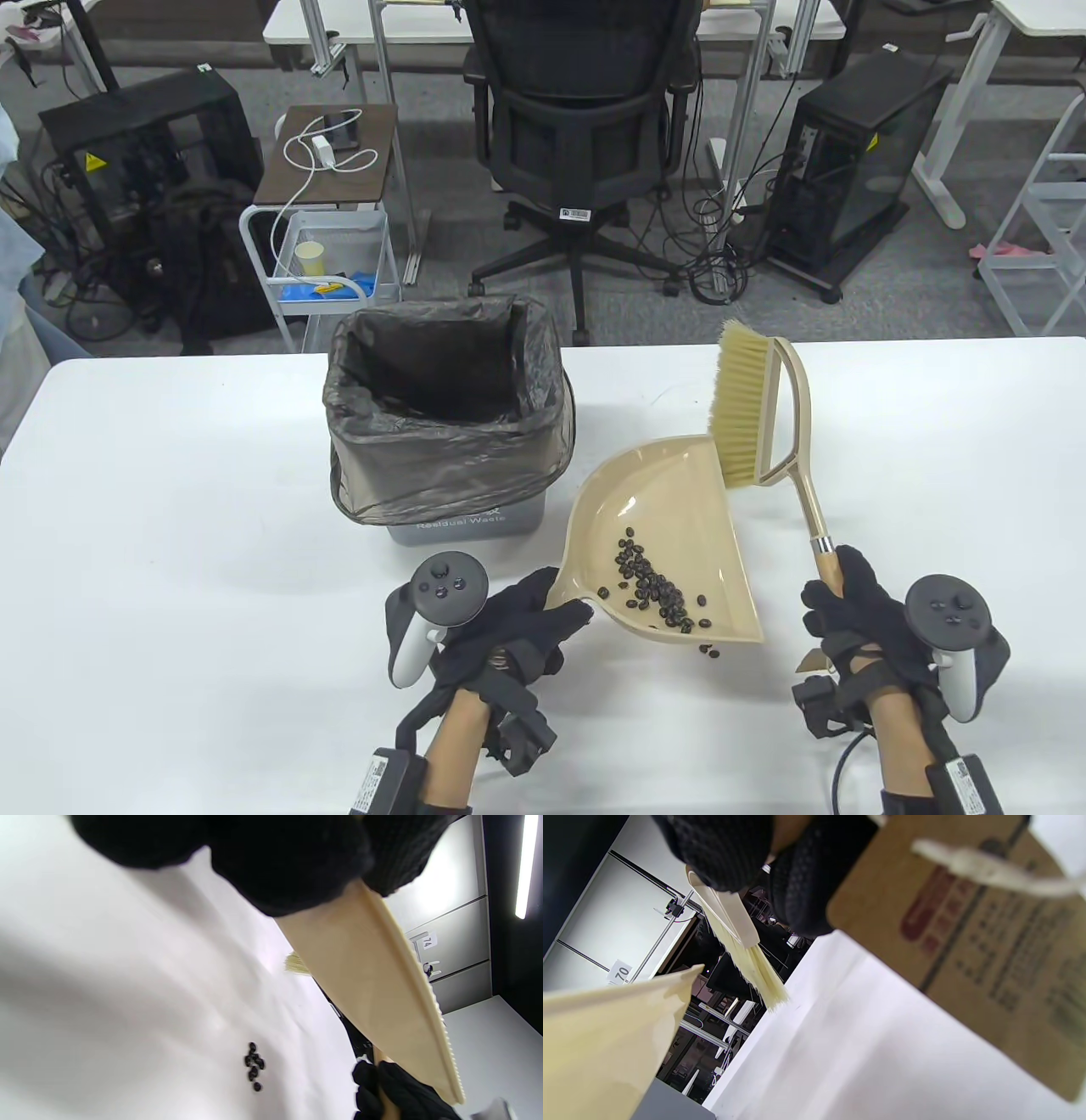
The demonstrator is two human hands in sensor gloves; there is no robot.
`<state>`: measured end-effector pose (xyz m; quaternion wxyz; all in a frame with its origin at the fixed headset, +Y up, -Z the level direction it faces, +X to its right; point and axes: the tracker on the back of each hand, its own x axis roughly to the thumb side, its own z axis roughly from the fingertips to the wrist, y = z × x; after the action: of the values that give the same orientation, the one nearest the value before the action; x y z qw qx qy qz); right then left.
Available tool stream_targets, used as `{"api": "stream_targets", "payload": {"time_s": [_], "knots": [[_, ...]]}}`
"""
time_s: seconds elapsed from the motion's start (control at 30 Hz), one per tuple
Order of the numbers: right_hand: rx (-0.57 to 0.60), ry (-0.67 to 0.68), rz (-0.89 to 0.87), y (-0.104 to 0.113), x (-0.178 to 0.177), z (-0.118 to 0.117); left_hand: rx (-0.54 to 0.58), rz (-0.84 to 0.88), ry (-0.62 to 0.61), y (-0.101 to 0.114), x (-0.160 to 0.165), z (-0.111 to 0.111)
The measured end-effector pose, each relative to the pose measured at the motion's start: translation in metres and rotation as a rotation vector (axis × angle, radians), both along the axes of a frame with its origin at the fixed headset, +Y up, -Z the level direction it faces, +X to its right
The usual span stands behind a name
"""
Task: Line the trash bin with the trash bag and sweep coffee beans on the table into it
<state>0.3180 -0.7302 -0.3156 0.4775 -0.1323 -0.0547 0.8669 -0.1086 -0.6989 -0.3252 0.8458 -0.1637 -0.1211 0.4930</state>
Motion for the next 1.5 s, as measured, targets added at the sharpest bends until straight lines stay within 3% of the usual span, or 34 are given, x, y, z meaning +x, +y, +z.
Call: {"api": "stream_targets", "payload": {"time_s": [0.4,0.7,0.87,1.03,1.27,1.5], "knots": [[0.057,-0.029,-0.052,0.005,0.004,0.006,0.06,0.099,0.008,0.083,0.006,0.002],[0.056,-0.017,-0.056,0.007,0.004,0.007,0.128,0.132,0.167,0.133,-0.016,-0.007],[0.064,-0.002,-0.048,0.009,0.001,0.006,0.174,0.109,0.321,0.153,-0.039,-0.009],[0.063,0.015,-0.041,0.009,-0.002,0.006,0.202,0.067,0.507,0.165,-0.067,-0.013],[0.063,0.018,-0.037,0.009,-0.003,0.007,0.218,-0.116,0.726,0.161,-0.091,-0.023],[0.06,0.016,-0.036,0.008,-0.002,0.007,0.208,-0.236,0.824,0.164,-0.107,-0.033]]}}
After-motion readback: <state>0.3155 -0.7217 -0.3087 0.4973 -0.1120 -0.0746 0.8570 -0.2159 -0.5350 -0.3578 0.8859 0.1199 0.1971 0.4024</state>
